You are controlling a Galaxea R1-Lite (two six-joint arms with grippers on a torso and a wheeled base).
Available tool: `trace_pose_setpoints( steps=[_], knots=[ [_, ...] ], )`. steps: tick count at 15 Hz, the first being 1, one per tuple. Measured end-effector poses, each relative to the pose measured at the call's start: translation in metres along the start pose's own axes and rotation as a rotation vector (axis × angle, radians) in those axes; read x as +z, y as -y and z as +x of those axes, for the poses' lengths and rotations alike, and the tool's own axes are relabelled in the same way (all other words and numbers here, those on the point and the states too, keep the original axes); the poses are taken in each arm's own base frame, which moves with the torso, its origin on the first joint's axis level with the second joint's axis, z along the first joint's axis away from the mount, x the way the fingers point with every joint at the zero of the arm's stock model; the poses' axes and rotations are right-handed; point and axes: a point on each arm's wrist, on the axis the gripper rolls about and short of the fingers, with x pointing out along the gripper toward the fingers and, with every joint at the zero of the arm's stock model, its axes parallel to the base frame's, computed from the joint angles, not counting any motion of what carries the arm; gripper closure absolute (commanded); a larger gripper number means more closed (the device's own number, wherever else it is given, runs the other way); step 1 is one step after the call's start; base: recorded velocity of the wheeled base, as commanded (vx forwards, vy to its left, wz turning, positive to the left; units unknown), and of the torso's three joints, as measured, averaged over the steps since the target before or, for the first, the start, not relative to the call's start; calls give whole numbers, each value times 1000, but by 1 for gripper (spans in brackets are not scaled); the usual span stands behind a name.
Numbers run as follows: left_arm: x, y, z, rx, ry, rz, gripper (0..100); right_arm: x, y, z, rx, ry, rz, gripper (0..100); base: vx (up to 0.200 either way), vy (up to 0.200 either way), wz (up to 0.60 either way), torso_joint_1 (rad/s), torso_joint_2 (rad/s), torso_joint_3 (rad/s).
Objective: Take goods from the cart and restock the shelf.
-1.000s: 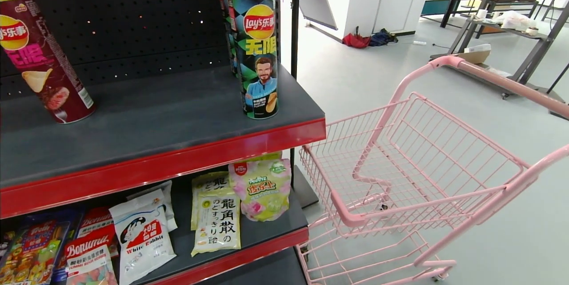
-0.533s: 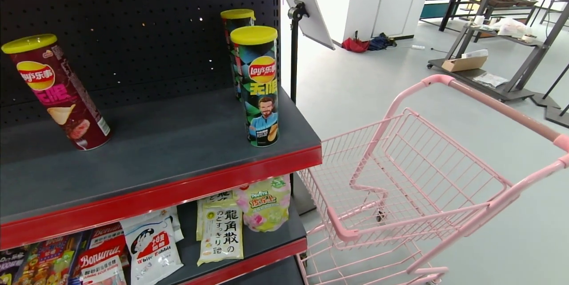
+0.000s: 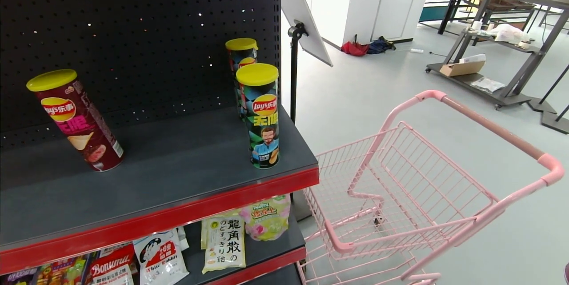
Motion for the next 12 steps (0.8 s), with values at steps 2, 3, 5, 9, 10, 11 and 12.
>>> trace_pose_setpoints(
  steps=[2, 3, 5, 9, 10, 11, 12],
  knots=[
    [0, 0, 0, 0, 0, 0, 0, 3, 0, 2, 6, 8, -13, 100, 0, 0, 0, 161, -368, -220],
    [0, 0, 0, 0, 0, 0, 0, 3, 0, 3, 7, 5, -17, 100, 0, 0, 0, 168, -369, -217],
    [0, 0, 0, 0, 0, 0, 0, 4, 0, 6, 5, -3, -21, 100, 0, 0, 0, 102, -237, -132],
    [0, 0, 0, 0, 0, 0, 0, 4, 1, 8, 0, -15, -31, 100, 0, 0, 450, 10, -28, -13],
    [0, 0, 0, 1, 0, 0, 0, 4, 1, 8, -1, -15, -30, 100, 0, 0, 600, 2, -2, 7],
    [0, 0, 0, 1, 0, 0, 0, 3, 0, 9, 0, -18, -30, 100, 0, 0, 600, 12, 2, -2],
    [0, 0, 0, 0, 0, 0, 0, 3, 0, 9, 0, -18, -30, 100, 0, 0, 600, 12, -2, 2]
  ],
)
